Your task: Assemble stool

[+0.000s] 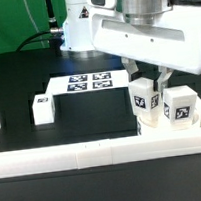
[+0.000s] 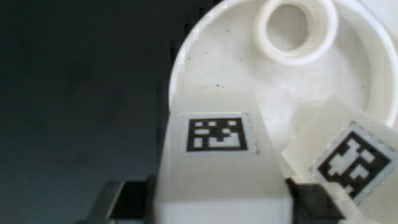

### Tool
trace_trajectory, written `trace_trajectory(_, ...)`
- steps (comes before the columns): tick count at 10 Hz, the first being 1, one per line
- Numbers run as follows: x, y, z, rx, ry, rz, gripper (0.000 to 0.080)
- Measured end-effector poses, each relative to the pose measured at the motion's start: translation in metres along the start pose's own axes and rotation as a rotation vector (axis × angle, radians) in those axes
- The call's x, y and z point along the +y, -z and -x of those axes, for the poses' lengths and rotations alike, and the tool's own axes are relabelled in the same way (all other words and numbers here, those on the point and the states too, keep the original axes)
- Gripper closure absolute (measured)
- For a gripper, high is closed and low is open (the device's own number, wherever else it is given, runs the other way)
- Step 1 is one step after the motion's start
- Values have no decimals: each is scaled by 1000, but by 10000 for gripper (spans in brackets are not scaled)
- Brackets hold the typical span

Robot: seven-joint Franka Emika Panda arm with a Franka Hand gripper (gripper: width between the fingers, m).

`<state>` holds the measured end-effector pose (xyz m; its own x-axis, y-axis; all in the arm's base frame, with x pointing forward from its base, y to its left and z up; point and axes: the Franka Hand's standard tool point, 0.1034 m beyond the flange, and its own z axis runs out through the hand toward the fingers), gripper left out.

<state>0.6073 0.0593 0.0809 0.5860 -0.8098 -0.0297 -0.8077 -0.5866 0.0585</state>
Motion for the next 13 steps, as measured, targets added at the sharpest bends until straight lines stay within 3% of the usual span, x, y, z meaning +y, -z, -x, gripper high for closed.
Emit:
trace_trajectory(3, 1, 0, -1, -9, -227, -8, 465)
trace_trajectory(7, 5, -1, 1, -34, -624, -71, 465)
trace_trajectory(13, 6, 0, 0, -52, -979, -71, 465)
